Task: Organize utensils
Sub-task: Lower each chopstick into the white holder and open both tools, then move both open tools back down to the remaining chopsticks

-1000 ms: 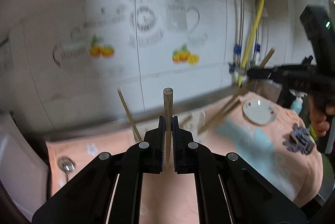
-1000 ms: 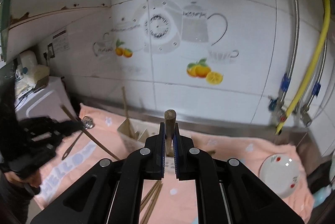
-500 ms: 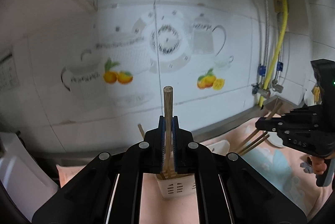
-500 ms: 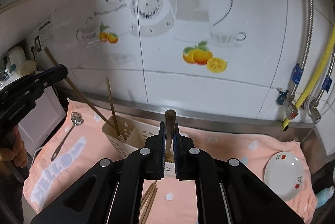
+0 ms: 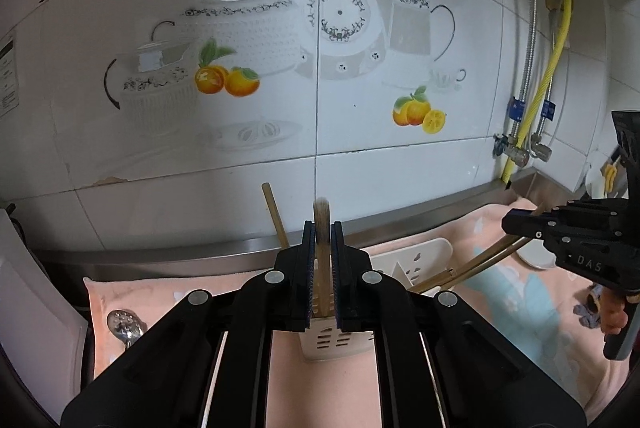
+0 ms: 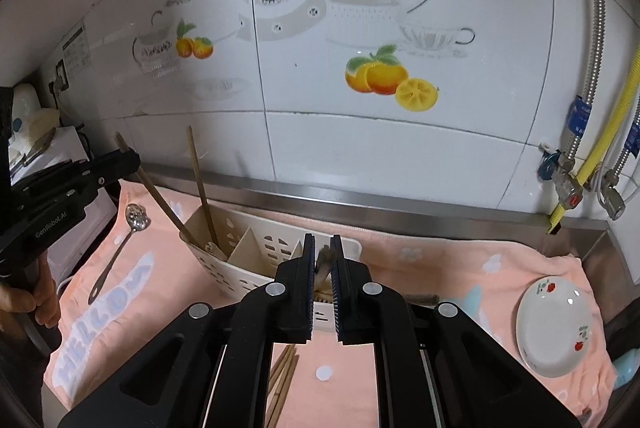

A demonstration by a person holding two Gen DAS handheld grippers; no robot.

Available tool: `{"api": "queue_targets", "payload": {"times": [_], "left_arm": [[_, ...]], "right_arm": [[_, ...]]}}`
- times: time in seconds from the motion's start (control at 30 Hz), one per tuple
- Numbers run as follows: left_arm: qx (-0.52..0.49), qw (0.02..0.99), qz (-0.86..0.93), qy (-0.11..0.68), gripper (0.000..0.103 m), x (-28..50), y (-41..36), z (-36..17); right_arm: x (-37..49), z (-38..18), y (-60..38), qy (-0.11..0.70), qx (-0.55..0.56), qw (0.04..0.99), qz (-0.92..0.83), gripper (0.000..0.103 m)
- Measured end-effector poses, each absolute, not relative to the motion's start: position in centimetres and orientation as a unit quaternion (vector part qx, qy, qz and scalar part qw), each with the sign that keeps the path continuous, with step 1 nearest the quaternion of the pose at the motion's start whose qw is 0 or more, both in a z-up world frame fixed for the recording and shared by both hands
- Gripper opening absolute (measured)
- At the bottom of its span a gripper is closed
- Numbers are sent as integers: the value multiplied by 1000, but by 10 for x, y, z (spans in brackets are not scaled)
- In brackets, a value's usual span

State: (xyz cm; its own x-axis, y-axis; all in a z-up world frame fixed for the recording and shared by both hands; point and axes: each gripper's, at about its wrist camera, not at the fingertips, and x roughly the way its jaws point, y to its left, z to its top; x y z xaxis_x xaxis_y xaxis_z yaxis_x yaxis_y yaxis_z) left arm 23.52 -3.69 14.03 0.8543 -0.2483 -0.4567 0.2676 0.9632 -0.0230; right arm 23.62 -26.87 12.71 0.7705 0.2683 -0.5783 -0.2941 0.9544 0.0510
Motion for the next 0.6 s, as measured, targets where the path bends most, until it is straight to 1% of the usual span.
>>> {"api": "queue_targets", "payload": {"times": [0.1,0.27,0.3,0.37,0.4,0.5,0.6], "left_arm": [[18,965,-131,226,25,228,-34,146],[14,968,-129,215,27,210,-30,153],[14,968,-129,214,29,207,-29,153],[17,969,-125,212,38,198,-27,153],[17,970,-122,210,45,193,-26,152],[9,971,-120,206,48,175,-20,149],[2,970,-120,211,53,160,-15,140]], "right_arm": [[228,135,-270,292,-23,945,148,10],[212,144,-270,274,-28,950,149,14],[208,145,-270,272,-28,950,149,14],[196,146,-270,264,-33,953,149,14],[190,145,-271,261,-36,953,149,14],[171,137,-272,261,-36,952,154,15],[148,116,-271,270,-35,949,160,15]]}}
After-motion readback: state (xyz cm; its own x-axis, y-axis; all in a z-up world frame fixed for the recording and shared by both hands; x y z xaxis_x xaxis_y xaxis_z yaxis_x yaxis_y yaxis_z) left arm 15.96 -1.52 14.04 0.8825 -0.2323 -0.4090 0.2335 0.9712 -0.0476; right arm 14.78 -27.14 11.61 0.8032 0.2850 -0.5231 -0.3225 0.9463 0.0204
